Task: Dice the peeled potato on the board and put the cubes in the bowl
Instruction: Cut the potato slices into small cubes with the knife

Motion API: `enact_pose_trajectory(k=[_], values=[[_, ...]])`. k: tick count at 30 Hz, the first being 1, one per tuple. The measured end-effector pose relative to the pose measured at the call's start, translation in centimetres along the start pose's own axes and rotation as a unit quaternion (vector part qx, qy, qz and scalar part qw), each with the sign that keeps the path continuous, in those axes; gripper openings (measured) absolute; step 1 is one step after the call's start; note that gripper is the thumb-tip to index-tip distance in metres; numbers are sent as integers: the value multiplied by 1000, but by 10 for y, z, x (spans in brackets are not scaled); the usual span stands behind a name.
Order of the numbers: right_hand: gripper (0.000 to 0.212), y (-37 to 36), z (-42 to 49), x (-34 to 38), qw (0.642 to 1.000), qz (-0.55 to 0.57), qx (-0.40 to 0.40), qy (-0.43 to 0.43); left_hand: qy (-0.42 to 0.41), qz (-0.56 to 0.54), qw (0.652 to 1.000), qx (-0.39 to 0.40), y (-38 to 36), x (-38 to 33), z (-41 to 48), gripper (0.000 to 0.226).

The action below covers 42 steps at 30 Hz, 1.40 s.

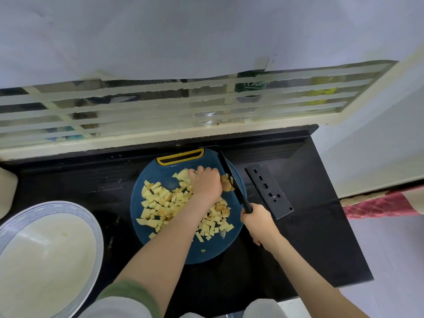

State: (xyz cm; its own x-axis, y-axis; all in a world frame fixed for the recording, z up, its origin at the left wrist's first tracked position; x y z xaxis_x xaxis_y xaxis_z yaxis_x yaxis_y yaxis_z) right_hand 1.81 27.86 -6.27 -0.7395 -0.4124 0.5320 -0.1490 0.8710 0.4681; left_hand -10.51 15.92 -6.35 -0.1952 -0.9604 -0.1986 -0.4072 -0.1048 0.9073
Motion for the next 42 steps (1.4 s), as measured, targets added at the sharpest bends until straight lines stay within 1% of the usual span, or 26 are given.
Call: enact_pose_trajectory(k=[5,11,13,18,24,28,34,37,40,42], values=[[16,0,7,0,999,-43,18,-13,-10,56,998,13,2,-4,9,23],[15,-9,18,4,996,-86,-9,-19,-22,73,997,18,0,-5,12,21],[14,-10,22,11,997,-75,-15,-16,-23,71,997,14,-1,-6,11,20],[18,-9,17,18,1000,8,-25,3,-14,63,998,9,0,-5,6,17],[19,-6,0,6,999,33,-11,-4,1,36,999,29,2,3,5,15],[19,-10,-1,7,1000,-10,1,5,12,33,999,24,4,1,2,16],[21,-10,6,6,996,-92,-6,-3,21,39,999,16,5,-2,2,19],[22,-14,12,10,995,-102,-18,-9,20,38,999,16,3,-3,2,19],[27,-16,20,22,993,-114,-28,12,26,39,999,16,5,-4,1,18],[25,-15,24,29,995,-96,-25,17,24,37,999,11,5,-5,1,17]])
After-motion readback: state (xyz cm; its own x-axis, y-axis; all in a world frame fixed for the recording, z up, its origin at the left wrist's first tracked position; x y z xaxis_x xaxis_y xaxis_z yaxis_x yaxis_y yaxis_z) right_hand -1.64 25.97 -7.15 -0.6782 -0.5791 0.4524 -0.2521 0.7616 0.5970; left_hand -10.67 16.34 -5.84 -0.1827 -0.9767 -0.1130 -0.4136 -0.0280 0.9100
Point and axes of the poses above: each hand's wrist, its own z-axis towards the middle knuckle, its own y-axis out of the back of the hand, x = y × z, the point moved 5 cm from there along z, towards the middle knuckle, and after that the axes turned 1 degree about -z, right-handed, at the moved point
